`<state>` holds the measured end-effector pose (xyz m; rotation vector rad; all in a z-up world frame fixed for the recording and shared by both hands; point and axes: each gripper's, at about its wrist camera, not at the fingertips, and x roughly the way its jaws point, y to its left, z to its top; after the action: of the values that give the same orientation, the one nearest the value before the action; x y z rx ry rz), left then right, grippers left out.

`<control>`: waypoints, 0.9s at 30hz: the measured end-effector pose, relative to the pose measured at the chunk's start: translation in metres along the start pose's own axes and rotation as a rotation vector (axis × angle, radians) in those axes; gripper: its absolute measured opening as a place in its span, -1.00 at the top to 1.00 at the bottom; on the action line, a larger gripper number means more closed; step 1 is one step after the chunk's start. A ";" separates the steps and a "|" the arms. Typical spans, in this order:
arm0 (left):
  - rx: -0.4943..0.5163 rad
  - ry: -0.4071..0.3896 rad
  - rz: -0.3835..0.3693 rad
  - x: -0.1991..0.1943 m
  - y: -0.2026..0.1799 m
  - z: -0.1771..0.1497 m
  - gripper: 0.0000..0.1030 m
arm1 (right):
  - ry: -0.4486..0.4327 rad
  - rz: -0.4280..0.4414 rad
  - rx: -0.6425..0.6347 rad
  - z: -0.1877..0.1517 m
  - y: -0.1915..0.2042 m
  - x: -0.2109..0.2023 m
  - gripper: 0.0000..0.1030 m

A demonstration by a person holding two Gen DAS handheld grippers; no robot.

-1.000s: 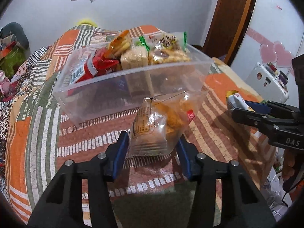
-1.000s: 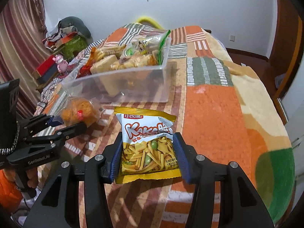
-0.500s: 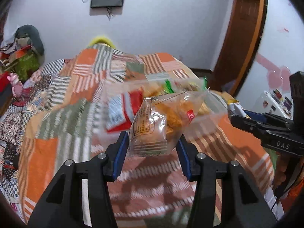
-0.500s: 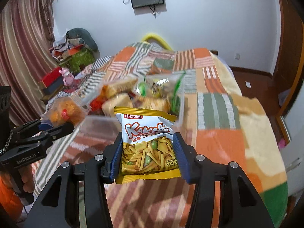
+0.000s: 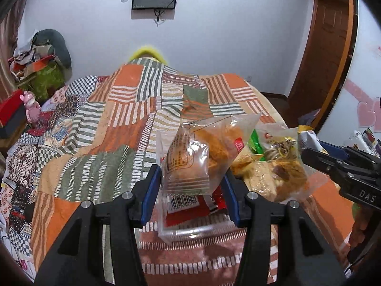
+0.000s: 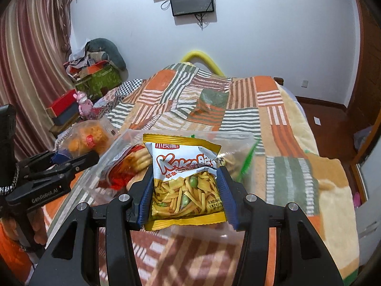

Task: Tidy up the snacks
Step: 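Carry both bags over the clear box and release them inside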

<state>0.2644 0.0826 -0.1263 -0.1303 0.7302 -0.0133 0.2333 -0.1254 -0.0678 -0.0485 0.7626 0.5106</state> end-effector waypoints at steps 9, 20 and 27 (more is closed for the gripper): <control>0.045 0.008 -0.006 0.010 -0.008 -0.007 -0.03 | 0.068 0.016 -0.010 0.002 0.003 0.034 0.07; 0.050 0.000 -0.042 -0.017 -0.014 -0.013 -0.04 | 0.051 0.016 0.000 0.003 -0.002 0.015 -0.10; 0.060 -0.102 -0.040 -0.074 -0.024 -0.004 -0.04 | -0.049 0.012 0.013 0.010 -0.004 -0.044 -0.10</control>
<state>0.2072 0.0625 -0.0773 -0.0878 0.6244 -0.0657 0.2149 -0.1458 -0.0320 -0.0192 0.7191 0.5163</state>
